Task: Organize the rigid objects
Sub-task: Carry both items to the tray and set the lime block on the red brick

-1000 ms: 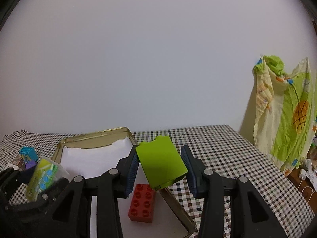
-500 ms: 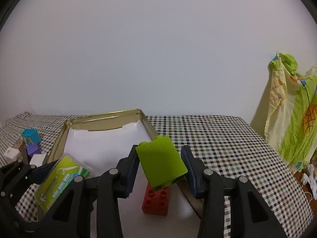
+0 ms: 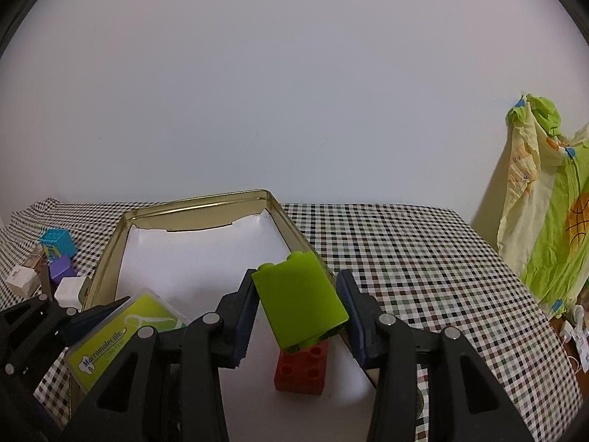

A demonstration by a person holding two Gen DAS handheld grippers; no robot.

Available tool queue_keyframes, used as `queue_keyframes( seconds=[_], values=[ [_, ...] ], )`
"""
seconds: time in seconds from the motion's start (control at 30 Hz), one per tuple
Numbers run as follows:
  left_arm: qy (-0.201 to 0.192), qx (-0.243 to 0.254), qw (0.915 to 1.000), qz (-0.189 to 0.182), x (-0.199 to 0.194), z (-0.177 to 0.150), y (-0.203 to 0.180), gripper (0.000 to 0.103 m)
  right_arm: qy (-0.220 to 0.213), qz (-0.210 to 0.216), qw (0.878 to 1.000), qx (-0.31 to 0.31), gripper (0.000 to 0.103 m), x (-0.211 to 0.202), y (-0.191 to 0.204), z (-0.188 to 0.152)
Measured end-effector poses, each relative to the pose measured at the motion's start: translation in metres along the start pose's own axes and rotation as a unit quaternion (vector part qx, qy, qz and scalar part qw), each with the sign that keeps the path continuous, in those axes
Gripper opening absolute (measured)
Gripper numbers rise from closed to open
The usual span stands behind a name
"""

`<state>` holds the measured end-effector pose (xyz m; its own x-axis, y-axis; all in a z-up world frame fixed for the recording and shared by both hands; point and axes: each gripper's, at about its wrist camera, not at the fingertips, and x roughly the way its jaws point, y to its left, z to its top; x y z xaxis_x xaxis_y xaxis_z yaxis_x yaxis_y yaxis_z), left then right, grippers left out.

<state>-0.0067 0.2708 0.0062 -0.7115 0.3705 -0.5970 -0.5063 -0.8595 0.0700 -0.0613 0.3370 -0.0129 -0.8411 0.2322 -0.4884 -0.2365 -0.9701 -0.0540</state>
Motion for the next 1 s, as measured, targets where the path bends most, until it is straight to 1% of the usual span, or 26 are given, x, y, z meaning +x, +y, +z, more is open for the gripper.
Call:
queue_keyframes(
  seconds=[0.2, 0.3, 0.43, 0.47, 0.5, 0.53, 0.67, 0.83, 1.0],
  values=[
    [0.000, 0.002, 1.0000, 0.003, 0.001, 0.000, 0.000, 0.054, -0.001, -0.002, 1.000, 0.004, 0.046, -0.001, 0.001, -0.001],
    [-0.004, 0.006, 1.0000, -0.001, 0.002, 0.001, -0.003, 0.054, -0.010, -0.009, 1.000, 0.009, 0.046, -0.004, -0.002, -0.001],
    [-0.002, 0.033, 0.9994, -0.003, 0.005, 0.003, -0.014, 0.054, -0.001, -0.015, 0.999, 0.032, 0.046, -0.001, -0.012, -0.002],
    [-0.002, 0.037, 0.9993, -0.004, 0.005, 0.003, -0.015, 0.054, 0.002, -0.019, 0.999, 0.036, 0.046, 0.000, -0.014, -0.003],
    [-0.002, 0.038, 0.9993, -0.006, 0.006, 0.003, -0.015, 0.054, -0.003, -0.032, 0.999, 0.041, 0.046, 0.001, -0.015, -0.003],
    [0.000, 0.037, 0.9993, -0.007, 0.007, 0.003, -0.014, 0.054, 0.000, -0.033, 0.999, 0.042, 0.046, 0.002, -0.015, -0.004],
    [0.006, 0.033, 0.9994, -0.008, 0.009, 0.002, -0.013, 0.054, 0.016, -0.027, 0.999, 0.039, 0.046, 0.008, -0.013, -0.006],
    [0.008, 0.034, 0.9994, -0.002, 0.010, 0.001, -0.014, 0.054, 0.026, -0.017, 0.999, 0.044, 0.046, 0.012, -0.014, -0.007],
    [0.009, 0.033, 0.9994, 0.001, 0.010, 0.001, -0.014, 0.054, 0.025, -0.010, 0.999, 0.047, 0.046, 0.012, -0.013, -0.008]
  ],
)
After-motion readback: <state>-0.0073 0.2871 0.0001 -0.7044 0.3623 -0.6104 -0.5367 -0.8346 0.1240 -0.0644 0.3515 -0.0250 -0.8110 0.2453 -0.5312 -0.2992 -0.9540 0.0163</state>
